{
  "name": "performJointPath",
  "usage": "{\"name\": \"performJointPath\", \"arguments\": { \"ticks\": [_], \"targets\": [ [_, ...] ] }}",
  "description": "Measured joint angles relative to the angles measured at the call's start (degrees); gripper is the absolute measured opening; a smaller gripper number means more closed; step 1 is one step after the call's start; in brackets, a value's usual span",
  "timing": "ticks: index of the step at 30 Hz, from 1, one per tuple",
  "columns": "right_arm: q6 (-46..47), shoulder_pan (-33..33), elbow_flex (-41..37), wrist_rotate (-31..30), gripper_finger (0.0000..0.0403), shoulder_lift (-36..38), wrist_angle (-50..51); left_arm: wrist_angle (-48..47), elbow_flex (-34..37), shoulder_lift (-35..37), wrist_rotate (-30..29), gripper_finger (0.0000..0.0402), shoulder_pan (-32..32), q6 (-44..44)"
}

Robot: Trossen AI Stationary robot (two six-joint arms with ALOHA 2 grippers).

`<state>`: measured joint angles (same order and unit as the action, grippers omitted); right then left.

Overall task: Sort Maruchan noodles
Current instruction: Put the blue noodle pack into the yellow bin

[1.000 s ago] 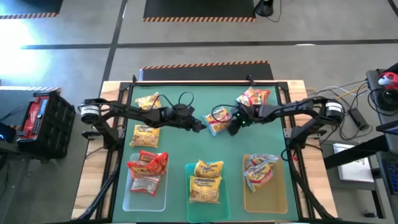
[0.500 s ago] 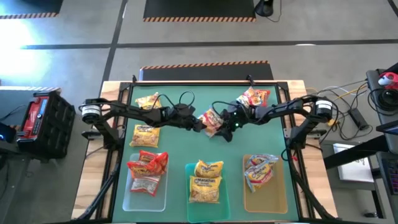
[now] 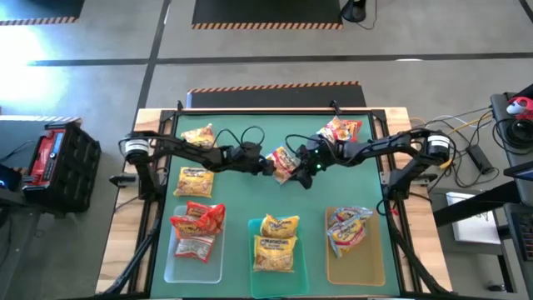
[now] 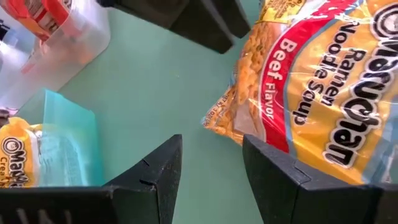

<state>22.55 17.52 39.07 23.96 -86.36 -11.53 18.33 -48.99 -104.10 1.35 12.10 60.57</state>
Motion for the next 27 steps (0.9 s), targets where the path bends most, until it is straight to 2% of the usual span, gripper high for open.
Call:
{"name": "performJointPath", "arguments": {
  "ticks": [7, 15, 22, 27],
  "targets": [
    [0.1, 0.0, 0.0, 0.0, 0.0160, 0.2, 1.2, -1.9, -0.1, -2.2, -2.9, 0.0162, 0.1, 1.9],
    [0.0, 0.5, 0.0, -0.1, 0.0160, 1.2, 1.2, -3.1, -0.2, -3.8, -3.6, 0.0162, 0.2, 4.9],
    [0.0, 1.9, 0.0, -0.2, 0.0160, 3.0, 2.3, -0.5, -0.4, 0.6, -3.4, 0.0162, -0.8, -1.8],
    [-0.6, 2.3, 0.0, -1.6, 0.0160, 3.5, 2.4, -1.3, -2.6, -1.2, -3.4, 0.0162, -0.9, -4.5]
  ]
}}
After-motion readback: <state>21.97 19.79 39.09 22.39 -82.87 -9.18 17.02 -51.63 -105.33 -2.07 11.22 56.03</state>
